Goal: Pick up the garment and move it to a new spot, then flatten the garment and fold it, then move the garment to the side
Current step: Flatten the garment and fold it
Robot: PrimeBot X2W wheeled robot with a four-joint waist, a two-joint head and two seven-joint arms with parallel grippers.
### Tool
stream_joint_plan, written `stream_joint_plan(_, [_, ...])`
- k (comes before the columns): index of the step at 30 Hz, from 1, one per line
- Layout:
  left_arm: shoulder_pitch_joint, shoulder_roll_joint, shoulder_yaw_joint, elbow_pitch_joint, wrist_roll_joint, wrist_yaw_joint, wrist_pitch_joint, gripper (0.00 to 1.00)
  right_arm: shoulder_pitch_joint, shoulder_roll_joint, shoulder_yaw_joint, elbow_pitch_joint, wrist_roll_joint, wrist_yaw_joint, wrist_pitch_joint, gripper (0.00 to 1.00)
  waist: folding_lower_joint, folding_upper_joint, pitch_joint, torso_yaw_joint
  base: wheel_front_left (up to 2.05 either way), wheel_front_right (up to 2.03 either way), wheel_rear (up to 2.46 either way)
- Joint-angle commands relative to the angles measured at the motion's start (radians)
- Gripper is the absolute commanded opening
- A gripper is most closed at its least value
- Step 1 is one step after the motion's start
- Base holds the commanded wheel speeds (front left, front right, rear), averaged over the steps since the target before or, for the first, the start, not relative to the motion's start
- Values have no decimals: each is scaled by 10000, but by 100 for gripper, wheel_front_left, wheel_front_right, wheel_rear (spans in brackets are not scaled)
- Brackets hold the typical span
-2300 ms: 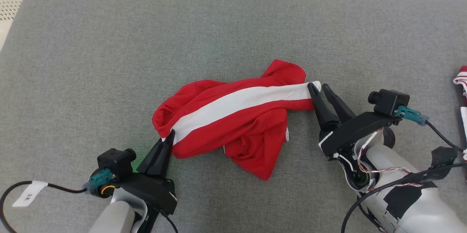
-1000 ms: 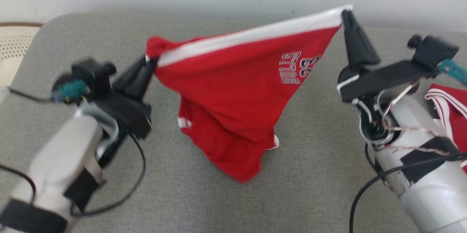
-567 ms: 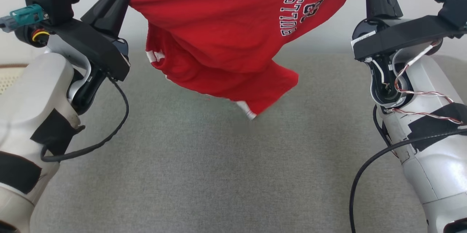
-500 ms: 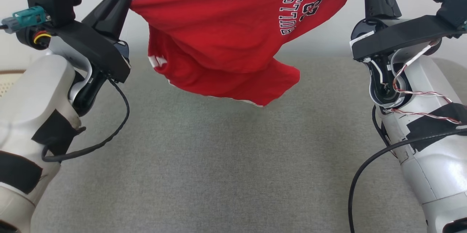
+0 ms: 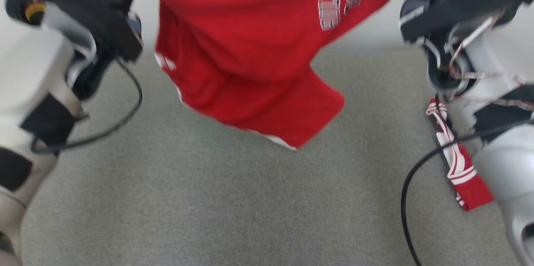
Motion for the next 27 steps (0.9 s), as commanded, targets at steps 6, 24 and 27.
stream_joint_plan(6, [-2221, -300, 0, 571, 661, 7, -259, 0, -2598, 49, 230, 1001, -516, -10, 21, 0, 0, 1, 3595, 105, 0, 0, 0])
stream_joint_plan(24, [-749, -793, 2956, 236, 1929, 18, -803, 0, -2444, 554, -214, 1139, -653, -7, -14, 0, 0, 1, 5316, -105, 0, 0, 0])
stream_joint_plan(27, [509, -737, 3301, -385, 1732, 12, -804, 0, -1354, 10, 427, 502, 308, -7, -15, 0, 0, 1, 5273, -131, 0, 0, 0])
